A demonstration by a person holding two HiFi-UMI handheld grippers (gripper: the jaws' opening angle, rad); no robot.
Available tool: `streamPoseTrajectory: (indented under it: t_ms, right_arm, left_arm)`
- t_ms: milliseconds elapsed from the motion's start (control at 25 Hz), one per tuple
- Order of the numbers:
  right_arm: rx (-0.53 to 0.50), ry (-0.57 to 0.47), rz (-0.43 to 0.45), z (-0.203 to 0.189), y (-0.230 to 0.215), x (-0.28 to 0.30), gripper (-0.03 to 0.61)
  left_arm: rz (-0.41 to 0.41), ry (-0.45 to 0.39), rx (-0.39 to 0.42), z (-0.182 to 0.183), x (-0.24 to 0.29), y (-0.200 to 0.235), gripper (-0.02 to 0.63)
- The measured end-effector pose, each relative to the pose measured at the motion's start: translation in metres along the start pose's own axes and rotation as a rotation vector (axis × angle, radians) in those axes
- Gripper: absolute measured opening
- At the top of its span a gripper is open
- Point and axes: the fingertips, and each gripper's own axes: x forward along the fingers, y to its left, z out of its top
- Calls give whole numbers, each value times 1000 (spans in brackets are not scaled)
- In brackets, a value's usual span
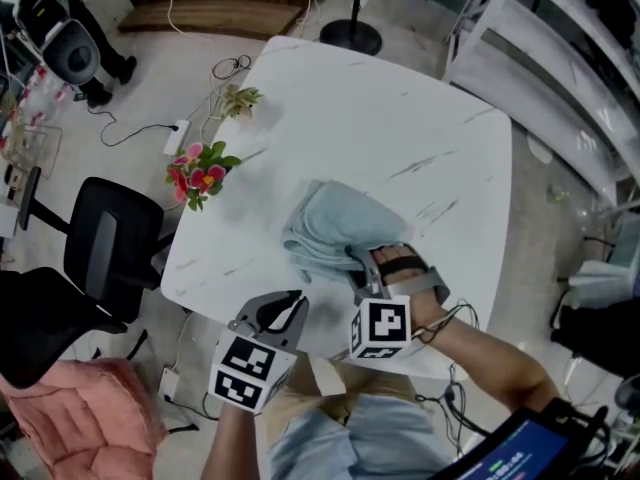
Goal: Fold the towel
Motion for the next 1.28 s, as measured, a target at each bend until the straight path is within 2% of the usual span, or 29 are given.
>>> streamPoseTrajectory:
  t_ms: [80, 280, 400, 520, 600, 720, 840, 960, 1080, 1160, 1280]
  right_arm:
    - [1, -16, 7, 2, 2, -1, 109]
    - [105, -117, 148, 8, 3, -26, 215]
    - [252, -238, 232, 16, -9, -55, 225]
    - [459, -341, 312, 21, -28, -70, 207]
    - [566, -358, 358, 21, -31, -66, 173]
    - [664, -315, 380, 16, -29, -54, 107]
    - [724, -244, 394, 3, -21, -41, 83]
    - [727, -186, 432, -4, -4, -33, 75]
    - [670, -240, 397, 5, -2, -39, 46]
    - [593, -301, 347, 15, -6, -47, 41]
    - [425, -356, 265, 26, -5, -59, 41]
  left_arm:
    - [2, 1, -2, -1, 1, 2, 31]
    - [-2, -7, 2, 4, 6, 4, 31]
    - [-9, -17, 11, 8, 7, 5, 31]
    - [-13, -21, 18, 11, 9, 6, 32]
    - [-17, -18, 21, 11, 10, 5, 31]
    - [-25, -14, 28, 12, 9, 0, 31]
    - [-28, -12, 27, 11, 8, 0, 31]
    - [-26, -8, 26, 9, 8, 1, 31]
    - [-26, -9, 28, 10, 7, 2, 31]
    - [-26, -11, 30, 11, 7, 4, 31]
    - [-30, -14, 32, 13, 8, 5, 31]
